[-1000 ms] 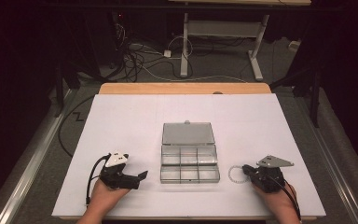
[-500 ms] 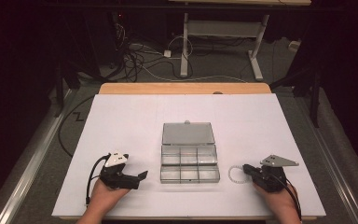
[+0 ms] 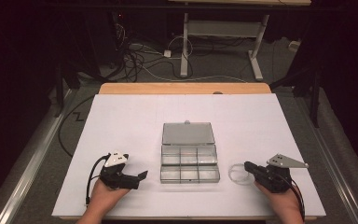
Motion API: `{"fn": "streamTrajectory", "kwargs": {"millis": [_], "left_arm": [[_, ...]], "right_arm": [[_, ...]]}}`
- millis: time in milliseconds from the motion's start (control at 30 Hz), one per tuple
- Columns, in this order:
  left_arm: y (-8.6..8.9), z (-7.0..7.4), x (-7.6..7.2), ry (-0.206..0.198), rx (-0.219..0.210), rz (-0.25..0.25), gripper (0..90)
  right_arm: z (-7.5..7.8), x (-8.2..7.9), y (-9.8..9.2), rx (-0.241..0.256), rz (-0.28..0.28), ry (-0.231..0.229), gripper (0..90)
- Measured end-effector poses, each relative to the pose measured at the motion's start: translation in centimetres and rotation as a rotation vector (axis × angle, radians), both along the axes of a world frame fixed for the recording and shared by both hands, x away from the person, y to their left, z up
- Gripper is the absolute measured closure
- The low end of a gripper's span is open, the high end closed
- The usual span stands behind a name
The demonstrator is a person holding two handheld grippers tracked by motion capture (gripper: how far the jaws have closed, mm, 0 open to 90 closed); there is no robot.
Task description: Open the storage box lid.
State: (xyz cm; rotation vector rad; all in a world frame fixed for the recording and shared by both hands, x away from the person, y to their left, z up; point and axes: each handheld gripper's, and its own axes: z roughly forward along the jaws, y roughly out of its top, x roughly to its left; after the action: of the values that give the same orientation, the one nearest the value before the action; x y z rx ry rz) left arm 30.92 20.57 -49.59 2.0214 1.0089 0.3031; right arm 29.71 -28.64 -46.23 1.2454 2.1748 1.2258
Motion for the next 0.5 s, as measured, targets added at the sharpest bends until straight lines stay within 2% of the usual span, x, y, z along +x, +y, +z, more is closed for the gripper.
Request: {"fn": "streamTrajectory", "kwargs": {"millis": [200, 500], "left_arm": [[0.0, 0.0, 0.0, 0.000, 0.000, 0.000, 0.0], [0.0, 0.0, 0.0, 0.000, 0.000, 0.000, 0.0]], "right_arm": [[0.6, -0.4, 0.1, 0.038, 0.011, -0.014, 87.9], [1.4, -0.8, 0.6, 0.061, 0.025, -0.037, 88.0]]}}
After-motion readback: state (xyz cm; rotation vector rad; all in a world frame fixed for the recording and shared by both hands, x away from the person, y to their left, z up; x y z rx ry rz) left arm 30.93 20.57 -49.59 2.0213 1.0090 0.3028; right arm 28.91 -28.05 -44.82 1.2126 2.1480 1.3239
